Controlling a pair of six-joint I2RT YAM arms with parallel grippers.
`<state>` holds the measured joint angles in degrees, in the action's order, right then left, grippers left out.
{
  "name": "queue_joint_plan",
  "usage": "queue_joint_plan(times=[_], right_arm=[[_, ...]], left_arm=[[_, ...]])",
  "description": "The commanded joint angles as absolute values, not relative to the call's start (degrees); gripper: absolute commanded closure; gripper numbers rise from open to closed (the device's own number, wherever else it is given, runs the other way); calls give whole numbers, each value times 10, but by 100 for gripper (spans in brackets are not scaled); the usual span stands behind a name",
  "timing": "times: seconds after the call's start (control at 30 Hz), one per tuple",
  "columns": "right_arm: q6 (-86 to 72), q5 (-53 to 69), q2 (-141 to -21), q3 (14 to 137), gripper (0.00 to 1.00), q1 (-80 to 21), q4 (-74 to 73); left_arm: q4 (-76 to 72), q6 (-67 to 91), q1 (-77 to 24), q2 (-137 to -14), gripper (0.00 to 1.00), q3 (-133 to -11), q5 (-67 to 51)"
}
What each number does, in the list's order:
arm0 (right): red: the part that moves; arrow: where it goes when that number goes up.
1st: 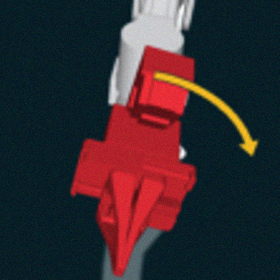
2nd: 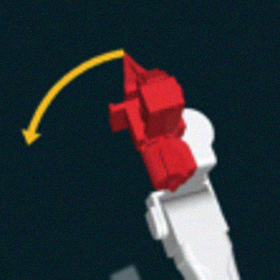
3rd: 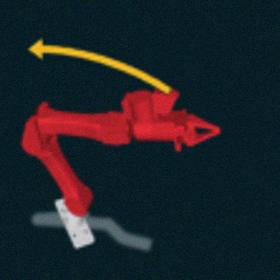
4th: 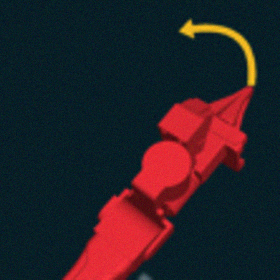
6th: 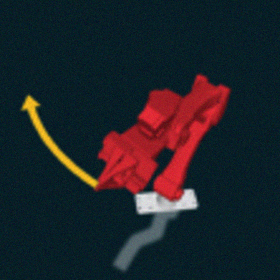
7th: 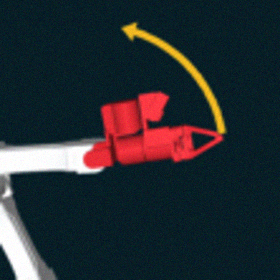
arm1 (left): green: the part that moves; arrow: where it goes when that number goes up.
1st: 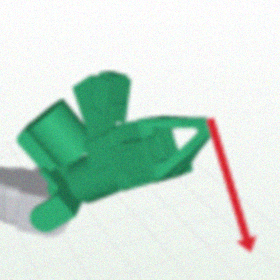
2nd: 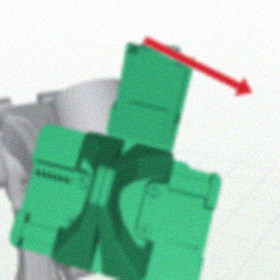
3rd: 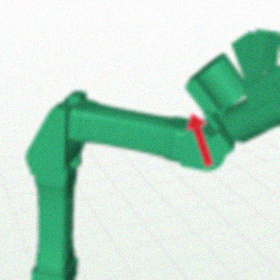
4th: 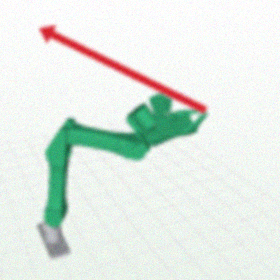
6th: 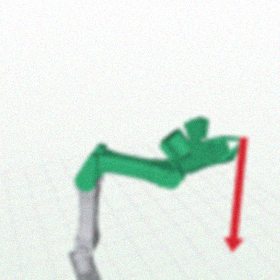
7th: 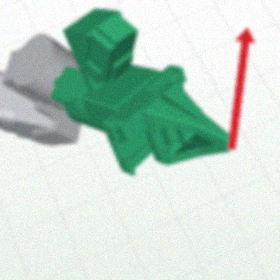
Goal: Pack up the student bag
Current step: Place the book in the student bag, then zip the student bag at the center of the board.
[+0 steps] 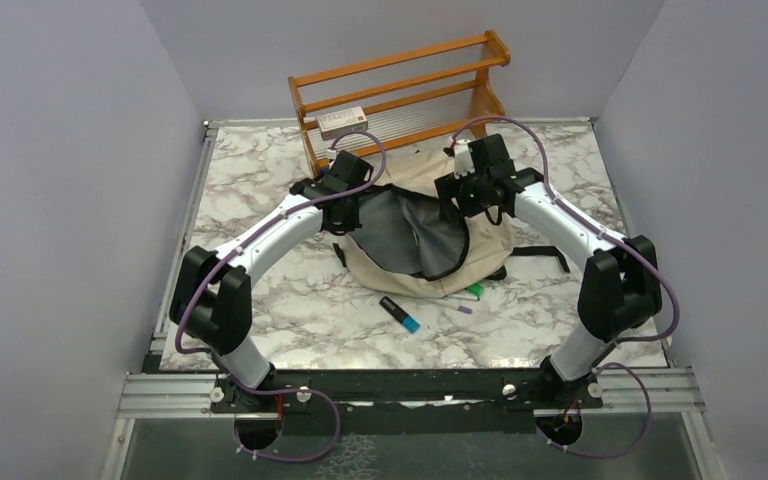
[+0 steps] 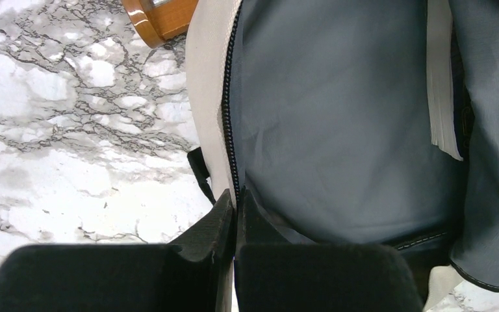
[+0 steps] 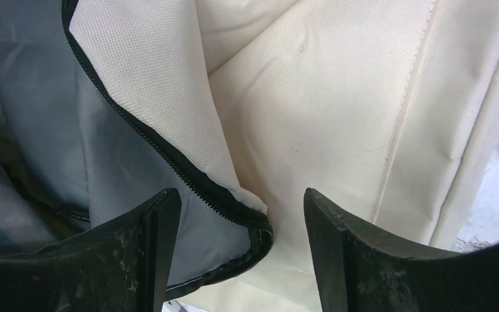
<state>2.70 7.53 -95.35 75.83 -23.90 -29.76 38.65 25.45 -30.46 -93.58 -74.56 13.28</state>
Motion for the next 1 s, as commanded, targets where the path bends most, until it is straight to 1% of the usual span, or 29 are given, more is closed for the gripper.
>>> queue_joint_plan(times=[0.0, 0.1, 0.27, 0.43, 0.53, 0.67, 0.97], right_arm=[[51, 124, -961, 768, 26, -227, -299], [51, 155, -964, 748, 29, -219, -275], [49, 195, -970, 721, 48, -206, -254], [57, 183, -962, 694, 63, -206, -220], [60, 199, -954, 695, 78, -206, -217], [46, 253, -939, 711, 98, -206, -231], [41, 355, -946, 827, 99, -216, -365]], left_arm=[[381, 245, -304, -906, 100, -751, 126], [377, 244, -304, -902, 100, -746, 121], [374, 242, -304, -902, 100, -743, 114], [370, 241, -304, -904, 100, -745, 110], [369, 238, -304, -903, 100, -747, 102], [369, 223, -304, -900, 100, -745, 99], [369, 212, -303, -881, 100, -733, 100]])
